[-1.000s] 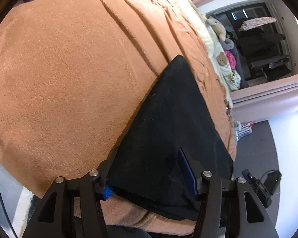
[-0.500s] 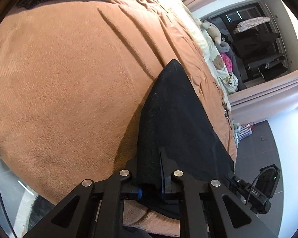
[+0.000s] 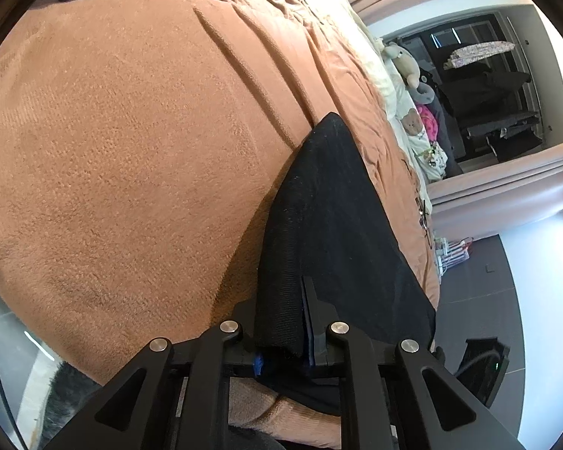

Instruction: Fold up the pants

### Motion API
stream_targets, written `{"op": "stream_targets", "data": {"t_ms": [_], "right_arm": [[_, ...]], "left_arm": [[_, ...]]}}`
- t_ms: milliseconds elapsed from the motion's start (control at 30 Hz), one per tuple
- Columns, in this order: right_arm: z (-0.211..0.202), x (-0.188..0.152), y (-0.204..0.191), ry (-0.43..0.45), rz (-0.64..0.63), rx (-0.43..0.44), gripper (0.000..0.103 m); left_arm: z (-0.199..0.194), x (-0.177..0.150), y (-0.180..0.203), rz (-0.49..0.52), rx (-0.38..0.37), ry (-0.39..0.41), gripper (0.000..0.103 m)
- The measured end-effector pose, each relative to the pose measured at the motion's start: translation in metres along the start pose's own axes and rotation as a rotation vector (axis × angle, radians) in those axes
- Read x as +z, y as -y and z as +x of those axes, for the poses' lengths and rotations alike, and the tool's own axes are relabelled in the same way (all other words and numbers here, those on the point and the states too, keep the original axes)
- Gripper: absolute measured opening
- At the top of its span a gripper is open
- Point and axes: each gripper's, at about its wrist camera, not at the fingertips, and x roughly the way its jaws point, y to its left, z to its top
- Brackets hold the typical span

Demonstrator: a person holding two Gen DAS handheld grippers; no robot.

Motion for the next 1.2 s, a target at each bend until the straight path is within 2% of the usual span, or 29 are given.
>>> {"op": "stream_targets", "data": {"t_ms": [100, 200, 300, 333, 433, 533, 733, 833, 933, 1200], "right_arm": [[0.004, -0.014, -0.005, -0.035, -0.007, 0.026, 0.009], [0.008, -0.024, -0.011, -0.069, -0.026, 0.03, 0.009], [0.006, -0.021, -0.01, -0.08, -0.03, 0.031, 0.009], [0.003, -0.018, -0.009, -0.074, -0.028, 0.026, 0.005], [-0.005, -0.004, -0.007, -0.028, -0.036, -0.024, 0.005], [0.0, 0.015, 0.0, -0.019, -0.016, -0.036, 0.005], [0.017, 0.048, 0.005, -0.009, -0.01, -0.069, 0.004], [0.027, 0.063, 0.01, 0.001, 0.002, -0.111, 0.003], [0.034, 0.08, 0.016, 0.004, 0.015, -0.13, 0.0], [0.054, 0.12, 0.026, 0.024, 0.039, -0.177, 0.0]], "left_arm": [[0.0, -0.001, 0.004, 0.005, 0.02, -0.001, 0.017], [0.001, -0.003, 0.003, -0.027, 0.001, -0.002, 0.022], [0.0, -0.003, 0.002, -0.032, 0.004, 0.008, 0.022], [0.001, -0.003, 0.0, -0.037, 0.004, 0.006, 0.022], [0.002, 0.0, -0.005, -0.06, -0.005, 0.003, 0.022], [0.001, 0.0, -0.009, -0.084, -0.015, 0.002, 0.022], [0.0, -0.001, -0.006, -0.073, 0.007, 0.011, 0.027], [0.0, 0.0, -0.008, -0.078, 0.008, 0.007, 0.028], [0.001, 0.0, -0.008, -0.078, 0.011, 0.005, 0.028], [0.004, 0.003, -0.009, -0.085, 0.013, 0.0, 0.032]]}}
